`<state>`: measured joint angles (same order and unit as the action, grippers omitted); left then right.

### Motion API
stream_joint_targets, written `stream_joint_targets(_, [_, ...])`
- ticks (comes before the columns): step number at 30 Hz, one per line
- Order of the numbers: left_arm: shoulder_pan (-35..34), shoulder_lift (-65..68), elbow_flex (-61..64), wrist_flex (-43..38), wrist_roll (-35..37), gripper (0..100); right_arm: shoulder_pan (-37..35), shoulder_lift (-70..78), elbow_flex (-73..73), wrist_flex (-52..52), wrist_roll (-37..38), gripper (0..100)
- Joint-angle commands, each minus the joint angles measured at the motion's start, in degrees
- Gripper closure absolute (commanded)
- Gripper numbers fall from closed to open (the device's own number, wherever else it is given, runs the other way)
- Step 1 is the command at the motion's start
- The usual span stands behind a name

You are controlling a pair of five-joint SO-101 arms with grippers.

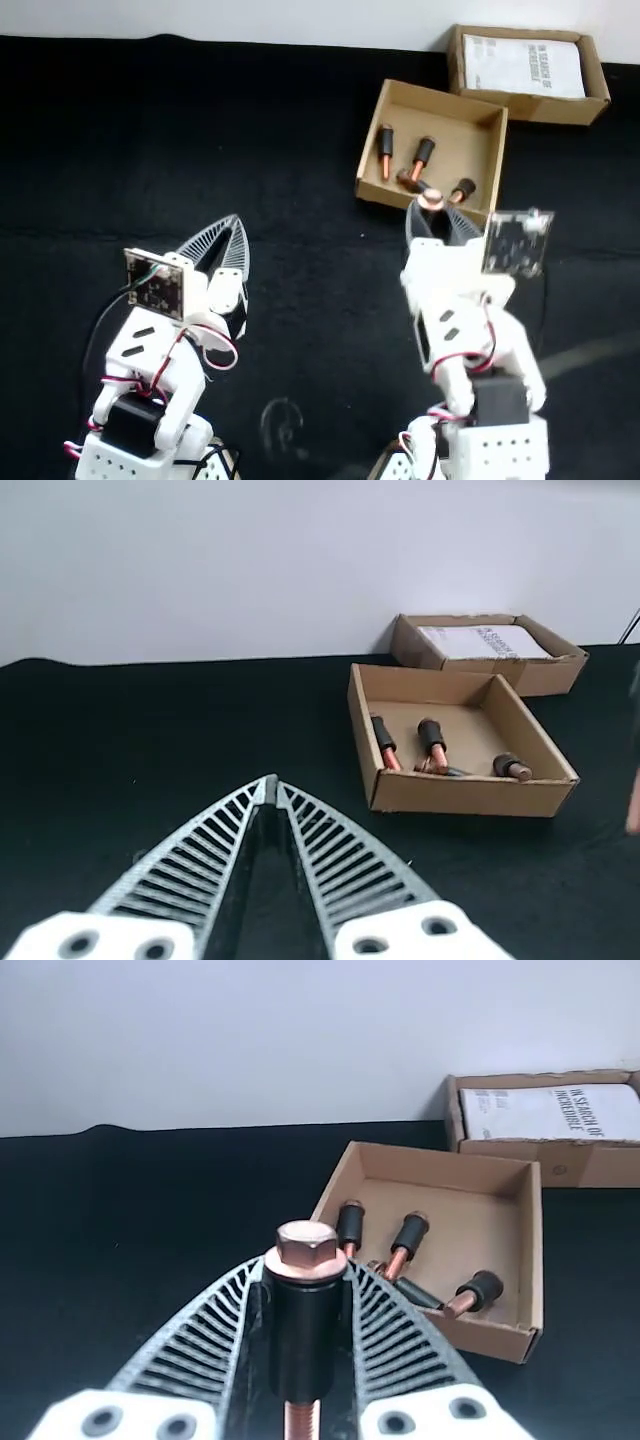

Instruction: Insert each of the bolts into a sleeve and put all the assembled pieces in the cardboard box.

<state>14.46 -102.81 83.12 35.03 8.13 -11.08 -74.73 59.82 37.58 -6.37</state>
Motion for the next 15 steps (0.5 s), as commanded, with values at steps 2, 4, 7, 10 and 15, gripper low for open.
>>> stream_joint_targets(2, [-0.57,-0.84,0.75,0.09,-0.35,99,2.59,9.54,-11.91,0.13,0.00,99.1])
stream_joint_targets(4, [-0.75,-0.84,2.42,0.09,-0.35,99,3.65,13.85,-16.22,0.22,0.00,99.1])
stream_joint_targets(7, [-3.91,-0.84,5.14,-0.18,-0.09,99,5.49,20.79,-23.87,0.22,0.00,99.1])
stream_joint_targets(10, [-6.64,-0.84,7.87,-0.18,-0.09,99,6.73,28.09,-31.60,0.31,0.00,99.1])
stream_joint_targets(15, [-10.42,-0.84,12.44,-0.18,-0.09,99,6.73,40.48,-44.26,3.56,-0.09,99.1])
